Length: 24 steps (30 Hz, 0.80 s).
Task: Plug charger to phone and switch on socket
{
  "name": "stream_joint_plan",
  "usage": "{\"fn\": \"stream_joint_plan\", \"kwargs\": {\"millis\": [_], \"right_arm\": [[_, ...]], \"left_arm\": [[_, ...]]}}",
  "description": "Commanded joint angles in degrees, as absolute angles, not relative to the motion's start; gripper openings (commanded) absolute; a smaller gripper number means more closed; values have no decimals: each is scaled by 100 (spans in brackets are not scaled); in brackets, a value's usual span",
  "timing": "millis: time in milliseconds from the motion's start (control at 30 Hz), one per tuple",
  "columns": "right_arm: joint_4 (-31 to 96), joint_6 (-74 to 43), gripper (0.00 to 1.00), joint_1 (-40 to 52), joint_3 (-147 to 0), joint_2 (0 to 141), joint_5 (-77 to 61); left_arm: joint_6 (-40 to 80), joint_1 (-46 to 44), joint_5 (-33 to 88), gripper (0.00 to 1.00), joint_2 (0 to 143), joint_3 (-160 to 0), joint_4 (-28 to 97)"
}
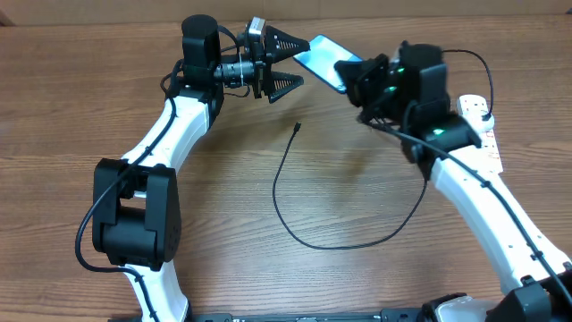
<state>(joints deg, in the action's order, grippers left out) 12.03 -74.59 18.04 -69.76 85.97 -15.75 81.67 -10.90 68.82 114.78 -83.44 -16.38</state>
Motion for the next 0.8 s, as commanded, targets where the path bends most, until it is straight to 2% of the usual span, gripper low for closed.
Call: {"fn": "stream_joint_plan", "kwargs": {"millis": [0, 133, 300, 400, 500, 767], "right_arm": [[1055, -8145, 4, 2268, -7210, 8423, -528], [1083, -8451, 4, 2620, -7210, 8458, 156], [1098, -8897, 4, 2790, -7207, 8510, 318], [1074, -9011, 4, 2797, -7207, 8514, 362], [1100, -9026, 4, 2797, -7207, 8541, 403], [965, -9021, 4, 2827, -7207, 8770, 73]], "left_arm": [[8473, -1133, 6987, 96, 11504, -8412, -1682], [8768, -1133, 6862, 94, 11504, -8412, -1680], [9050, -1133, 6829, 92, 11504, -8412, -1682], [9050, -1133, 6840, 86, 11504, -8412, -1682], [9109, -1133, 6860, 70, 11504, -8412, -1680], [9292, -1133, 7308, 55, 11504, -8412, -1680]]}}
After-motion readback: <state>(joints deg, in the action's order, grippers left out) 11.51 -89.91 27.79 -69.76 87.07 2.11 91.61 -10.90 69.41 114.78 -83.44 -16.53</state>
